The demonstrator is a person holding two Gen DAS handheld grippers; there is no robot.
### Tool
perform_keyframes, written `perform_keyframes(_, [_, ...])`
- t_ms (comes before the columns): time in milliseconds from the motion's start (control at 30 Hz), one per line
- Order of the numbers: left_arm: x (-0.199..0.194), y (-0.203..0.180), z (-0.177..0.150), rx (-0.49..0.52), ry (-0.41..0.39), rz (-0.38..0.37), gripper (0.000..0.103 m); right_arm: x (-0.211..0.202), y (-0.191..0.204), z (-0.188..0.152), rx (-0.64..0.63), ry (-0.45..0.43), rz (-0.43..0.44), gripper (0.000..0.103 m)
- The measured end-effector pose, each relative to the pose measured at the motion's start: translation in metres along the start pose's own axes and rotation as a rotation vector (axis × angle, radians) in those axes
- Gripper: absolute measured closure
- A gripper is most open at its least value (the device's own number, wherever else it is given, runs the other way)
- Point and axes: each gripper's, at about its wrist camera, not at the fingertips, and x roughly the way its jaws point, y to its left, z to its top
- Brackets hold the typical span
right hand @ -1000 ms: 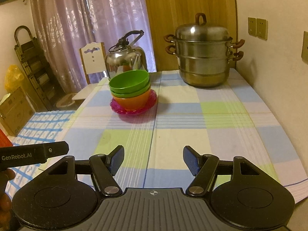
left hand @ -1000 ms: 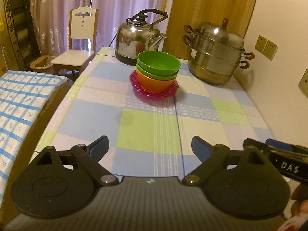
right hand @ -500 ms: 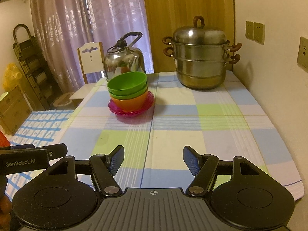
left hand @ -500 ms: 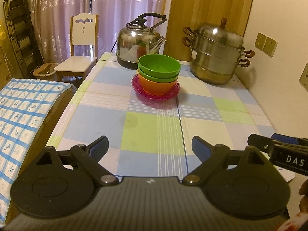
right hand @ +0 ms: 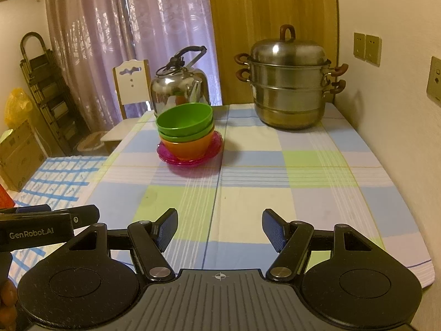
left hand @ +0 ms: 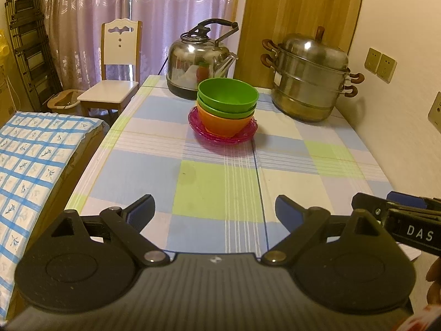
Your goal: Organize plates and bowls
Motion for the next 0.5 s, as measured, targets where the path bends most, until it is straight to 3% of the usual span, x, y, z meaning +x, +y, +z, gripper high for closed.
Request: perform_keyframes(500, [0.0007,-0.0026,-0.0008,0.003,0.0,-0.002,0.009,-0.0003,0.0009,-0.001,-0.002,-0.001,-0.002,0.035])
